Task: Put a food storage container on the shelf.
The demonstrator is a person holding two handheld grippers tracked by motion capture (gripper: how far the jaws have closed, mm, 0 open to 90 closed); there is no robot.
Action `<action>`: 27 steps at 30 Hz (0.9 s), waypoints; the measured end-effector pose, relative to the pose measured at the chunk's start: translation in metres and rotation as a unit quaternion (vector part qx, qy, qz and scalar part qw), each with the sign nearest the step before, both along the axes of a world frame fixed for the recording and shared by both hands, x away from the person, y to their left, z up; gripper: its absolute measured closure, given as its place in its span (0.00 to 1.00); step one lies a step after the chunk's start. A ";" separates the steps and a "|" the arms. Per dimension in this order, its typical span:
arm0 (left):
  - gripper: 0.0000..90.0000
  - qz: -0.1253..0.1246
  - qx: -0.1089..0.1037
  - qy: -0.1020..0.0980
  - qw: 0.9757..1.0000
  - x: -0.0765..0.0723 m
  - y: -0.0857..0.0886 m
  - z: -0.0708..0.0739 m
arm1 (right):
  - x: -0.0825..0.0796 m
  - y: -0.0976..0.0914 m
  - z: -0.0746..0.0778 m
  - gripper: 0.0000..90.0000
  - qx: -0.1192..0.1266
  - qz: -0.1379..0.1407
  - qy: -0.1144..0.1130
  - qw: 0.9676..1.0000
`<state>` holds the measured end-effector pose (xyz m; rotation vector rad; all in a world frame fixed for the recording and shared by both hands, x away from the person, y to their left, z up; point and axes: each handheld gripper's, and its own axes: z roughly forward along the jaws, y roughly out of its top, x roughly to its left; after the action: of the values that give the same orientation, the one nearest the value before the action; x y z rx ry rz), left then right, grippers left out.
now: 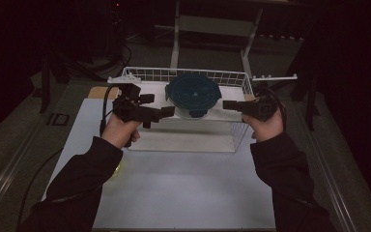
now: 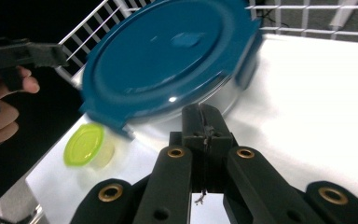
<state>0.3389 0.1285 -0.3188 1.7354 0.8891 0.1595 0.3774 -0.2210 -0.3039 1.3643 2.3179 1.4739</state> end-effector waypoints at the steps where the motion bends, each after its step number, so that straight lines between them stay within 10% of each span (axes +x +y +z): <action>1: 0.00 0.000 0.000 0.000 1.000 0.000 0.000 0.000 | 0.000 0.000 0.000 1.00 0.000 0.000 0.000 1.000; 12: 0.00 -0.018 0.038 -0.042 0.998 -0.047 -0.008 -0.018 | -0.040 0.027 -0.021 1.00 -0.005 0.056 -0.016 0.998; 27: 0.00 -0.025 0.073 -0.060 0.995 -0.086 -0.016 -0.062 | -0.039 0.055 -0.027 1.00 0.000 0.061 -0.021 0.998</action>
<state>0.2529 0.1124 -0.3810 1.8608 0.7602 0.2980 0.3386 -0.1655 -0.3307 1.1983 2.4132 1.5206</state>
